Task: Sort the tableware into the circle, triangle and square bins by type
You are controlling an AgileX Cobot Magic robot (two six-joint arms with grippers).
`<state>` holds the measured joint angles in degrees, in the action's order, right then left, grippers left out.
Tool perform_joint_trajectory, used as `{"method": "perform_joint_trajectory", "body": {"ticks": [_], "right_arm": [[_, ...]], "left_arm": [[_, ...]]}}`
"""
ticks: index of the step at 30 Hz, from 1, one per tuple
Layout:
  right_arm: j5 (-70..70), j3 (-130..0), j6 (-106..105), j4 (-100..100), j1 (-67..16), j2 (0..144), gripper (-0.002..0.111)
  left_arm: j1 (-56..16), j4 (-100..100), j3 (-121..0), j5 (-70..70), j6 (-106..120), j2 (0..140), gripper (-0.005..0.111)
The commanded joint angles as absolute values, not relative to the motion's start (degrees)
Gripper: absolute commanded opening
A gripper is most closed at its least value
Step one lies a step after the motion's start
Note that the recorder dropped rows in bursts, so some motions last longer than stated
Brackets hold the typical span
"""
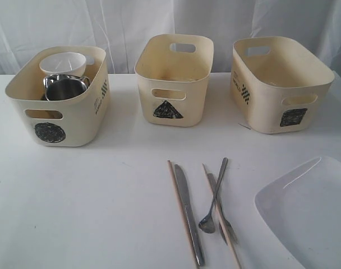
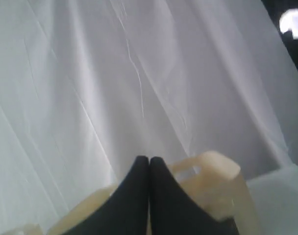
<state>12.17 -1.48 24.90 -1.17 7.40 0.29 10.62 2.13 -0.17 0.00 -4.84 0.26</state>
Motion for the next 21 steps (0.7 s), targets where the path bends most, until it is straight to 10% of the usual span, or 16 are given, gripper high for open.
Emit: {"method": "perform_joint_trajectory", "body": {"ticks": [1, 13, 21], "right_arm": [[-7.66, -9.05, 26.35, 2.13, 6.34, 0.0, 0.001], [-37.87, -31.87, 9.44, -16.94, 3.98, 26.48, 0.061], [-41.4, -41.4, 2.05, -27.45, 3.98, 46.64, 0.065]], "left_arm": [[10.89, 2.42, 0.0, 0.0, -5.23, 0.0, 0.047], [10.89, 2.42, 0.0, 0.0, -5.23, 0.0, 0.047], [10.89, 2.42, 0.0, 0.0, -5.23, 0.0, 0.047]]}}
